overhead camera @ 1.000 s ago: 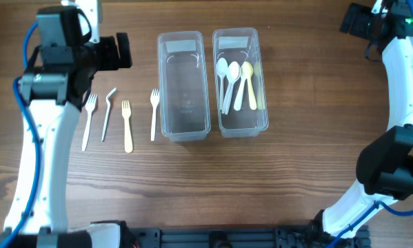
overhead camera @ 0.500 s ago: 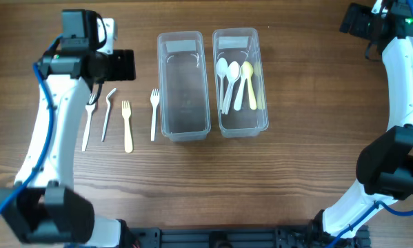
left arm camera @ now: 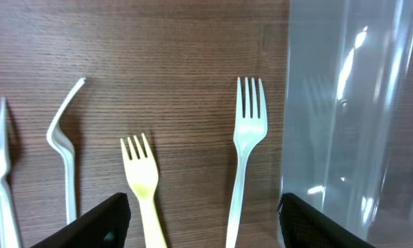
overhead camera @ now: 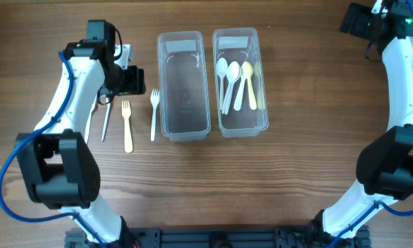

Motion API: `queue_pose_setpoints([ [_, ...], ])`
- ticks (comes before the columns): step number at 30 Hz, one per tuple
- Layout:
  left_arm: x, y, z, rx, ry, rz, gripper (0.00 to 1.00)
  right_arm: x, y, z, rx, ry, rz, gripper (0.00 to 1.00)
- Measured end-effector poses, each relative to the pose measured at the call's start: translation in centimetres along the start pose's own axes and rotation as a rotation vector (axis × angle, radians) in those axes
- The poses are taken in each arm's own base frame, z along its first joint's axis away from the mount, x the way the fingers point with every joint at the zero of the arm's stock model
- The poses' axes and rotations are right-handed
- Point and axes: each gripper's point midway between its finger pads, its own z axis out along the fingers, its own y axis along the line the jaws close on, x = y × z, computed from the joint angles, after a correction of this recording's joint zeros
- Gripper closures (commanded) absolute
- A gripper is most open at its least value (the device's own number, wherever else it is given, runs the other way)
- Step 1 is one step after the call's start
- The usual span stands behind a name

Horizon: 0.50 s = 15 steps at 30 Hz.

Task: Pack container
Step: 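Move the left gripper over the yellow fork and grasp it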

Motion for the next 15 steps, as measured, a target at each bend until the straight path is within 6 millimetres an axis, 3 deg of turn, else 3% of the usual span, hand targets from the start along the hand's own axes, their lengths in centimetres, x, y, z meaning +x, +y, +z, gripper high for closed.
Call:
queue_pose_setpoints([
  [5,0.3,0.0,1.0,0.006,0.029,-0.015,0.25,0.0,0.0,0.0,0.0,0.0,0.0,0.0],
  [15,0.9,0.1,2.8,0.012,0.072,-0.033,0.33,0.0,0.0,0.0,0.0,0.0,0.0,0.0],
])
